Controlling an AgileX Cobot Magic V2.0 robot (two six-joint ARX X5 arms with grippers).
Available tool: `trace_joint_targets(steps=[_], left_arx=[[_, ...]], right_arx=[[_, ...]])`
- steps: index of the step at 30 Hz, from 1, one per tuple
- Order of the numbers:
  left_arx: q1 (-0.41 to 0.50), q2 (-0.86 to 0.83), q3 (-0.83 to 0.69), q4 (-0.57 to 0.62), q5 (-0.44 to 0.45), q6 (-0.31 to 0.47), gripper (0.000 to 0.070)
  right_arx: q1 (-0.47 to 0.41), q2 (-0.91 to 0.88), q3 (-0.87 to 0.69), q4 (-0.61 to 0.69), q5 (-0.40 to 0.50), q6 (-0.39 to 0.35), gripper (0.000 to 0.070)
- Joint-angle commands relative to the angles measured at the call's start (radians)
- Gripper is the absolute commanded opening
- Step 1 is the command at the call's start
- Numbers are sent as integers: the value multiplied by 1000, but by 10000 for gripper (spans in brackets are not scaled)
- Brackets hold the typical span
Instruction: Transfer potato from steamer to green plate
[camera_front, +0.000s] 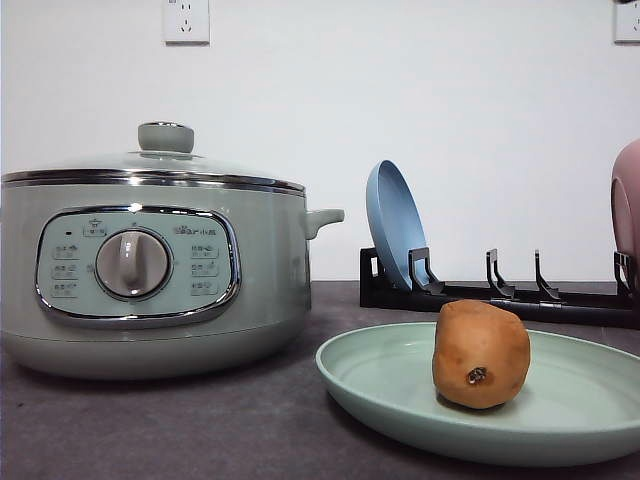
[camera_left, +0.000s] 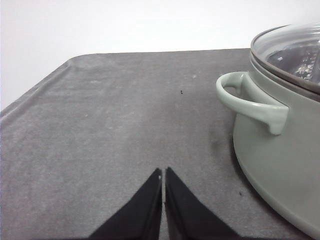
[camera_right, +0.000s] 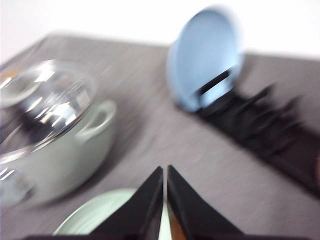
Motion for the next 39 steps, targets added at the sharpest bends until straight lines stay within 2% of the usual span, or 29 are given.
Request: trace_joint_targets(steps=[1, 8, 13, 17, 24, 30, 39], left_arx=[[1, -2, -19, -8, -3, -2, 1], [1, -2, -19, -8, -3, -2, 1], [1, -2, -19, -8, -3, -2, 1], [1, -2, -19, -8, -3, -2, 1], [1, -2, -19, -8, -3, -2, 1], [1, -2, -19, -8, -3, -2, 1], [1, -2, -19, -8, -3, -2, 1]], right_arx=[[-47, -47, -48, 72, 1, 2, 0], [-160, -258, -283, 305, 32, -30, 0], [-183, -377, -432, 416, 34, -55, 0], [-184, -444, -531, 465, 74, -60, 0], [-184, -527, -649, 473, 163, -58, 0], [-184, -556, -704, 468, 163, -45, 0], [-183, -556, -706, 328, 163, -37, 0]])
